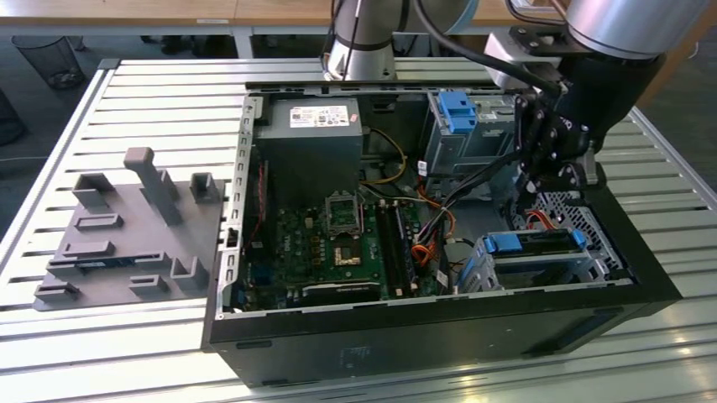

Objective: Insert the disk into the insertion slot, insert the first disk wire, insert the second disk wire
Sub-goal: 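Insert the second disk wire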

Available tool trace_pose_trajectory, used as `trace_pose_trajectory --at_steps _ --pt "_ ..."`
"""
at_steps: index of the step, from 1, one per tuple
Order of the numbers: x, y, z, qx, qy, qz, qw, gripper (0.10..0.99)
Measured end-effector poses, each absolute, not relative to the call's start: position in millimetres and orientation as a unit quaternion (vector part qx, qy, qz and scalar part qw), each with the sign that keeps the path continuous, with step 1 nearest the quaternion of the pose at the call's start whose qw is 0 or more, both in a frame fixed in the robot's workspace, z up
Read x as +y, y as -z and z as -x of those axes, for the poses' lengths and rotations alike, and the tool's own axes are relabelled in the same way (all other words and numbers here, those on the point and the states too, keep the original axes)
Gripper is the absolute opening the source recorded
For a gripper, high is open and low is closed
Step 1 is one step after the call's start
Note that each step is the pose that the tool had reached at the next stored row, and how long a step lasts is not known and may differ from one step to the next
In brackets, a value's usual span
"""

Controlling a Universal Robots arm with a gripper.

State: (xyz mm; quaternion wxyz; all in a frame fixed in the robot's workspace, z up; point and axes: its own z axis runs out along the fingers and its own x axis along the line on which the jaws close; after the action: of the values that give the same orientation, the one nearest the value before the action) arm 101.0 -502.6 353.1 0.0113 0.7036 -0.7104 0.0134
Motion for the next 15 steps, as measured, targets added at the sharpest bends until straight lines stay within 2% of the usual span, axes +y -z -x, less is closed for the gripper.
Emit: trace_pose_trajectory --at_steps 6,7,15 --pt "-502.2 -354.9 -101.0 -0.710 -0.018 -0.703 0.016 0.114" --pt "-502.0 -354.9 -101.0 -0.710 -0.019 -0.703 0.017 0.173" --pt "-494.9 -354.2 -102.6 -0.711 -0.027 -0.702 0.025 0.188"
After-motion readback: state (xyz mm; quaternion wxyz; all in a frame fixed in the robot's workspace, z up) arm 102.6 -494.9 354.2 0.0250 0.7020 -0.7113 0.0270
